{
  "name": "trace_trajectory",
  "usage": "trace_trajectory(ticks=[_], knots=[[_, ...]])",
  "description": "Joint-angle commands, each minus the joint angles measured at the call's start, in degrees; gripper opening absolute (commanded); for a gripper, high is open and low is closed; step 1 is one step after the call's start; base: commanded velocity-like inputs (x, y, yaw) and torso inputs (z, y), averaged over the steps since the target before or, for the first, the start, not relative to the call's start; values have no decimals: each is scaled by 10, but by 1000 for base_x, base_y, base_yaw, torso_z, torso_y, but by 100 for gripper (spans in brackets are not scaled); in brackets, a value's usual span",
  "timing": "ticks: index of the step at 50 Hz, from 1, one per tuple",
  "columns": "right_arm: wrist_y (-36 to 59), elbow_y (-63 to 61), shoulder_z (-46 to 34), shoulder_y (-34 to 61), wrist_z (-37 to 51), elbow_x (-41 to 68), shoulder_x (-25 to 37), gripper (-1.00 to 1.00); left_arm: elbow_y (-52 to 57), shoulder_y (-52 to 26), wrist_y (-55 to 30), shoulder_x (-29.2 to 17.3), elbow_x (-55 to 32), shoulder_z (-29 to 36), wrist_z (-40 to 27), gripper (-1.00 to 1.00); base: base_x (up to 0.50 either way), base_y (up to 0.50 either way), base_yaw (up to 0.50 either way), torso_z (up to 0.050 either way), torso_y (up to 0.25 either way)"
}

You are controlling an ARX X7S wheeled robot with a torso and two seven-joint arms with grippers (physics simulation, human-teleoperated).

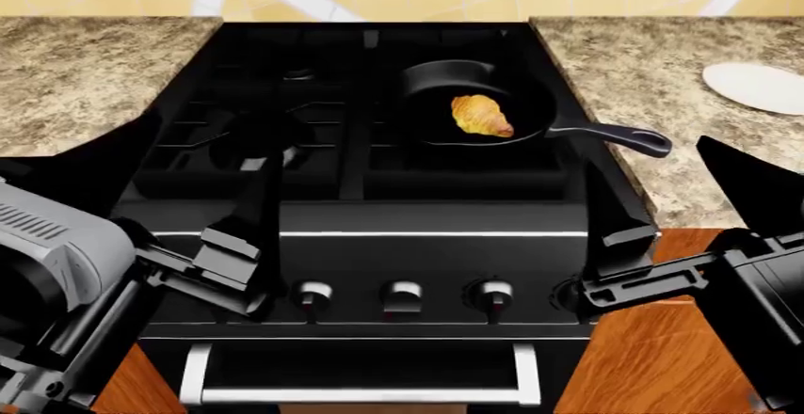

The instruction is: Pick the croissant and place it on the pan. Then turn on the stove to warm the croissant.

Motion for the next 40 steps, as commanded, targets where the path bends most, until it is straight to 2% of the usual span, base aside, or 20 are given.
trace_trajectory(ticks=[1,8,22,40], knots=[[-70,-34,37,-109,43,-26,23,100,12,2,12,-9,-4,-5,3,100,0,0,0,-50,0],[-110,-40,55,-179,53,-58,25,100,10,-1,16,-6,6,4,15,100,0,0,0,-50,0],[-154,-35,70,-257,47,-99,16,100,18,6,31,-15,14,8,19,100,0,0,0,-50,0],[-188,-26,79,-308,40,-126,0,100,11,8,47,-18,30,27,30,100,0,0,0,-50,0]])
